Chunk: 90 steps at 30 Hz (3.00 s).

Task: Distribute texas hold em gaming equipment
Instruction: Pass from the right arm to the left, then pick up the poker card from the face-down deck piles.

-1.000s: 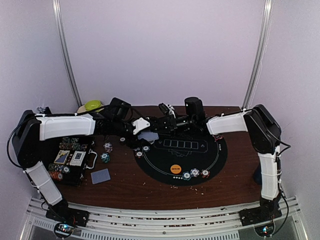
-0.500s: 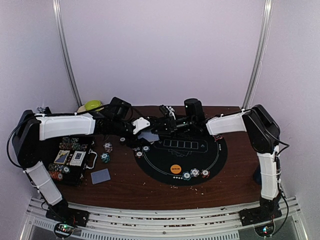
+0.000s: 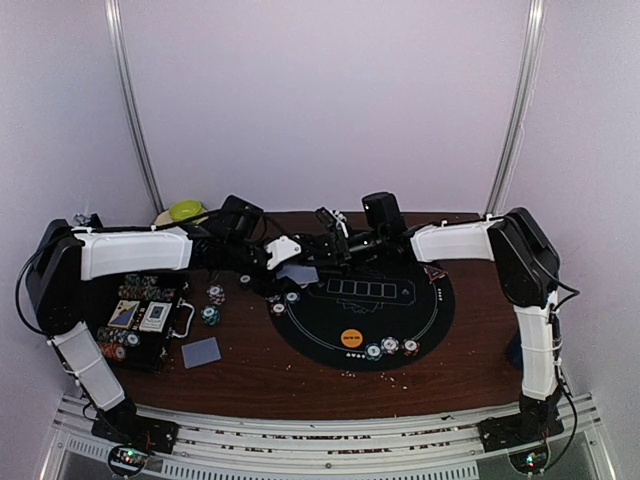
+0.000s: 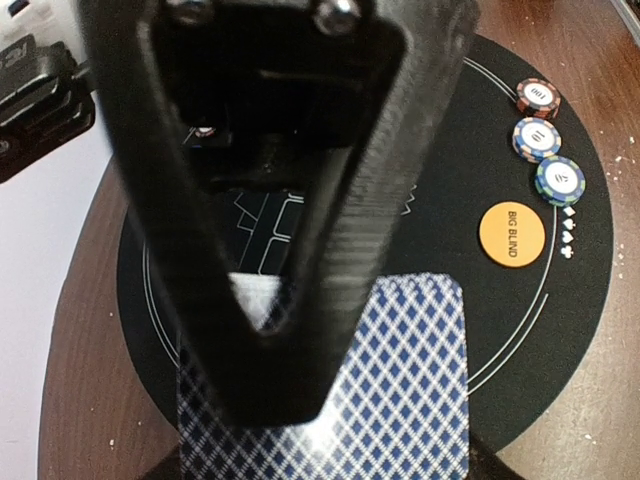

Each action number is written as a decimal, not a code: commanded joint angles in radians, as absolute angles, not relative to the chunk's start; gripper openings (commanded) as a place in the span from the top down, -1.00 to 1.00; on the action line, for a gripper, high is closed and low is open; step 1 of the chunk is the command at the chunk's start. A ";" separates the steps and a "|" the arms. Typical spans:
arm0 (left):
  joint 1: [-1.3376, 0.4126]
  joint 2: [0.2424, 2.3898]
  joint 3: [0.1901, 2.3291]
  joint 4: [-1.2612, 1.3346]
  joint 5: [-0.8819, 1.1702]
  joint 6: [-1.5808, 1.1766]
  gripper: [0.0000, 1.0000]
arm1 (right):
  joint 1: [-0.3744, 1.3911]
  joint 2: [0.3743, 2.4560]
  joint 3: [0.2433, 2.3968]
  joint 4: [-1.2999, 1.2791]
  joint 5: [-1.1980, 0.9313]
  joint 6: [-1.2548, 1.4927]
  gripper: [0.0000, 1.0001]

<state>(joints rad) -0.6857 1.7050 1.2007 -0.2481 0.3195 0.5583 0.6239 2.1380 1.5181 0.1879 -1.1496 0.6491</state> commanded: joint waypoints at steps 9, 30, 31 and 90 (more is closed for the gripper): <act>-0.654 1.687 1.193 -0.194 0.391 0.547 0.82 | 0.661 2.218 1.684 -0.167 -1.054 0.352 -0.46; -0.655 1.671 1.163 -0.148 0.406 0.508 0.91 | 0.621 2.214 1.651 -0.150 -1.036 0.349 0.09; -0.654 1.672 1.163 -0.146 0.408 0.507 0.91 | 0.620 2.212 1.651 -0.151 -1.038 0.347 0.10; -0.673 1.718 1.172 -0.134 0.371 0.482 0.92 | 0.594 2.112 1.639 -0.244 -0.997 0.232 0.49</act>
